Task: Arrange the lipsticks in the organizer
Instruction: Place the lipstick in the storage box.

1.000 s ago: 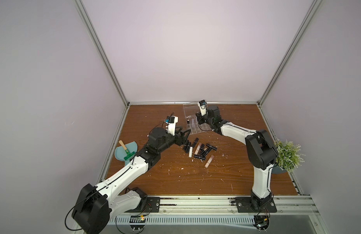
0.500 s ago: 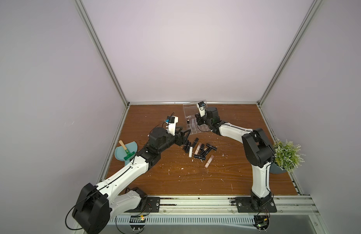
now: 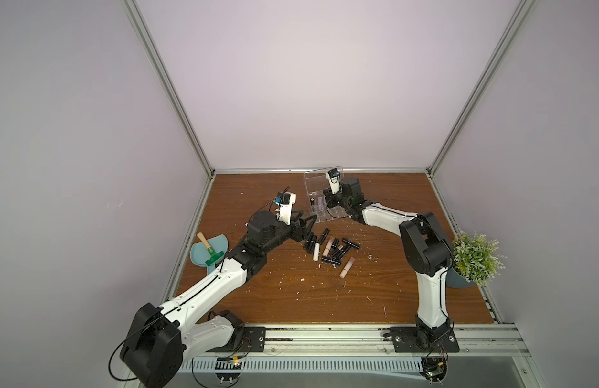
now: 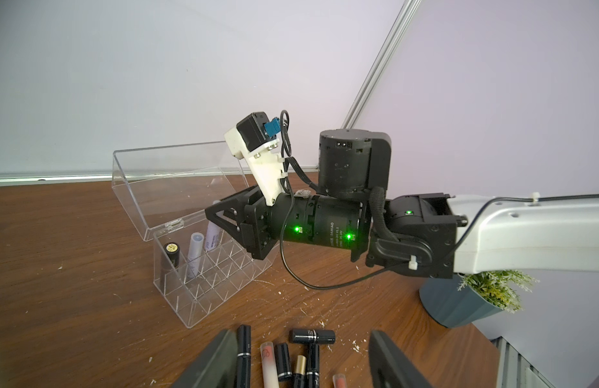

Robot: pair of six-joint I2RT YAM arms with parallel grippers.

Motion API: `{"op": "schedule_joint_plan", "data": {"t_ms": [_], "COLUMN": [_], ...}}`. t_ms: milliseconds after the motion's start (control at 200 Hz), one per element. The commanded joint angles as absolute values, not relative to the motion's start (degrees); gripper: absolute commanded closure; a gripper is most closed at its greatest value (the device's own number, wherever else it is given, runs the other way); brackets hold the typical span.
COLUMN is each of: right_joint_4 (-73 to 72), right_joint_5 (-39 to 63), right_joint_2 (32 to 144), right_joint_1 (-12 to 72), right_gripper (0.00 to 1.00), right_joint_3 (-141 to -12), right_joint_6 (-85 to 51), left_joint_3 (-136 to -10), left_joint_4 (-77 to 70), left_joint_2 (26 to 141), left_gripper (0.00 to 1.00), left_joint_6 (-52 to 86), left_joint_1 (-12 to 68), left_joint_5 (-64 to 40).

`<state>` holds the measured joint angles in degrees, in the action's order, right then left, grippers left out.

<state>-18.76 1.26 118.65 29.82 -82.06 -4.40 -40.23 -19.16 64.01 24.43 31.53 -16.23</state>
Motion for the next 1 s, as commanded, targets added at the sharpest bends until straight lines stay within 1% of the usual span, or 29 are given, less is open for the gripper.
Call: {"op": "schedule_joint_plan", "data": {"t_ms": [0, 115, 180, 230, 305, 395, 465, 615, 796, 911, 996], "right_joint_4": [-18.2, -17.6, -17.4, -17.4, -17.3, -17.3, -17.1, -18.9, -19.9, -18.5, -16.3], "right_joint_5": [0.4, 0.4, 0.2, 0.1, 0.2, 0.3, 0.3, 0.0, -0.4, 0.0, 0.6], "right_joint_2": [118.8, 119.1, 118.8, 118.6, 118.1, 117.5, 116.6, 111.6, 104.5, 100.7, 98.5], "right_joint_1": [29.9, 29.9, 29.9, 29.9, 29.9, 29.8, 29.9, 29.8, 29.1, 27.9, 26.2], "right_gripper": [0.8, 0.79, 0.77, 0.73, 0.61, 0.53, 0.49, 0.48, 0.48, 0.48, 0.48], "right_joint_3": [-84.8, -85.1, -84.9, -84.7, -84.2, -83.7, -83.0, -78.8, -73.7, -71.9, -71.8], "right_joint_6": [-3.8, -3.7, -3.7, -3.6, -3.6, -3.6, -3.7, -3.9, -4.2, -4.0, -3.9], "left_joint_3": [-40.4, -40.4, -40.4, -40.4, -40.8, -42.7, -44.1, -46.1, -49.3, -51.4, -53.2], "left_joint_4": [-19.0, -19.1, -18.8, -18.5, -17.8, -14.7, -12.3, -7.9, 0.7, 6.9, 10.6], "left_joint_2": [64.2, 64.2, 64.0, 64.0, 64.4, 66.5, 68.5, 71.0, 73.4, 76.3, 79.6], "left_gripper": [0.33, 0.34, 0.34, 0.33, 0.34, 0.34, 0.34, 0.35, 0.37, 0.37, 0.38], "left_joint_6": [24.4, 24.5, 24.4, 24.3, 24.3, 24.0, 23.5, 23.1, 21.3, 21.3, 22.1], "left_joint_1": [31.0, 31.1, 31.1, 31.0, 31.1, 31.1, 31.1, 31.1, 31.0, 31.1, 31.0], "left_joint_5": [-16.7, -16.7, -16.7, -16.6, -16.5, -16.5, -17.0, -16.6, -12.7, -10.1, -10.9]}}
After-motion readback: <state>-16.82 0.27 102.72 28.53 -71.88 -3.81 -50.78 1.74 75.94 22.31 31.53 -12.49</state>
